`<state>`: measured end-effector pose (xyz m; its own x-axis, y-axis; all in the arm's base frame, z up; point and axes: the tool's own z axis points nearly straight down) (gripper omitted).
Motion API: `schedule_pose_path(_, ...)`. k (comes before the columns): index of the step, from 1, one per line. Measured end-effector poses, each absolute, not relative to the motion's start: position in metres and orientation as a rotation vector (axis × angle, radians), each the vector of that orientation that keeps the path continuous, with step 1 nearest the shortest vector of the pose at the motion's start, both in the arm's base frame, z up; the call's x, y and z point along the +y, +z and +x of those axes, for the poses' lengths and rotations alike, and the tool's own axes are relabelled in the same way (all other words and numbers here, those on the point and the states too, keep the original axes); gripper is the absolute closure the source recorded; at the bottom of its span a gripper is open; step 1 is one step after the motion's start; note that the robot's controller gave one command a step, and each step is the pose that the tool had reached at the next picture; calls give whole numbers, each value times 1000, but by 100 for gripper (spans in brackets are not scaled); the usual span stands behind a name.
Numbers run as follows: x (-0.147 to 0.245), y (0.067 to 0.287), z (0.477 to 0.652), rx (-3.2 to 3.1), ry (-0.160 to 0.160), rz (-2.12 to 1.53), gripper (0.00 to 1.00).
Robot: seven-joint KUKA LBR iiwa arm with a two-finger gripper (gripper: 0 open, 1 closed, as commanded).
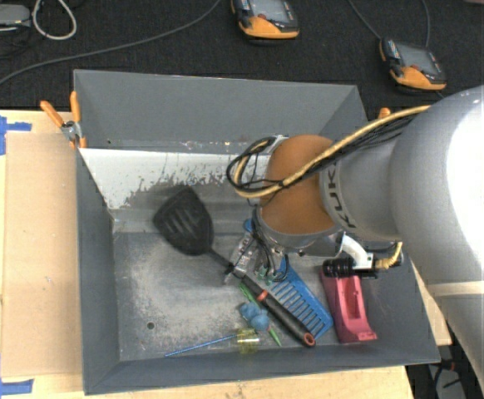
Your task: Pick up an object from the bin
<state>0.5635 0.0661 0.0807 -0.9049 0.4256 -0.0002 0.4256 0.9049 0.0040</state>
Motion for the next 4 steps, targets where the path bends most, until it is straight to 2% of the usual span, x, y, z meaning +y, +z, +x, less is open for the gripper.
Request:
schedule_pose_path(2, 66, 95, 563, 3066, 7, 685, 100)
schedule_pose_path(4, 66, 163, 561, 3075, 4, 679, 100)
